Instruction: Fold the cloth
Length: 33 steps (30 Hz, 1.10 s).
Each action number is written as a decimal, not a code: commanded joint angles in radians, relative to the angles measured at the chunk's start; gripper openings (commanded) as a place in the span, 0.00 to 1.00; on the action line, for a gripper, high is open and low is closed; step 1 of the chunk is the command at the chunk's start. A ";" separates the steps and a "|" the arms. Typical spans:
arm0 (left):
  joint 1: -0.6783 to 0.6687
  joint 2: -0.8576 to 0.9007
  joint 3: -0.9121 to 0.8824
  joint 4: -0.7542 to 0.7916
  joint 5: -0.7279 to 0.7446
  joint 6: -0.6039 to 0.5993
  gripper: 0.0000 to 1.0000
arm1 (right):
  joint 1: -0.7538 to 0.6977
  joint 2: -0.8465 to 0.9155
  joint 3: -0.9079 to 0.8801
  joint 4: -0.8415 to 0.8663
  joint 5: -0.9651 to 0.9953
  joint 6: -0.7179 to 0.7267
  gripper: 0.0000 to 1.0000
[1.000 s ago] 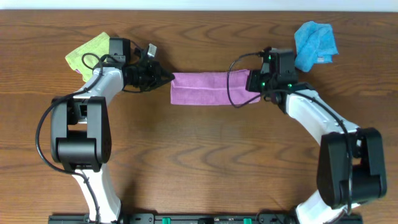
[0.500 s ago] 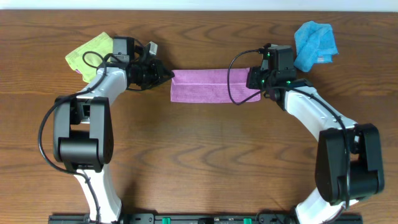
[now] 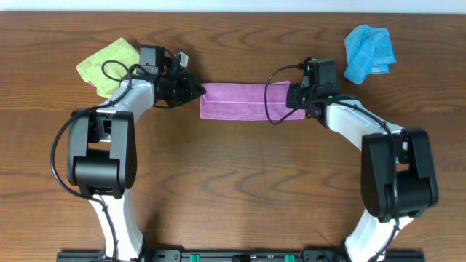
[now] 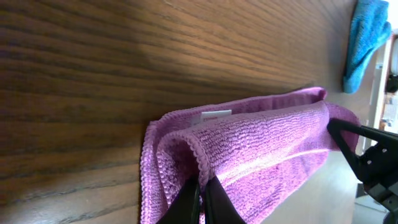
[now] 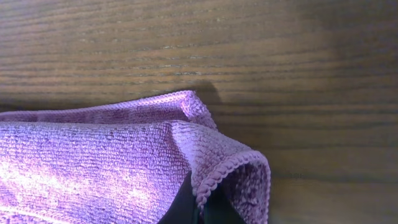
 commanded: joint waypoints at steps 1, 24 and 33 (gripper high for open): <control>0.000 0.015 0.014 0.003 -0.045 -0.003 0.06 | 0.003 0.025 0.019 0.010 0.023 -0.021 0.01; 0.012 -0.036 0.017 -0.010 -0.078 0.024 0.60 | 0.001 -0.115 0.019 -0.010 0.011 -0.012 0.86; 0.013 -0.190 0.017 -0.043 -0.054 0.037 0.59 | -0.010 -0.297 0.019 -0.183 0.010 0.042 0.99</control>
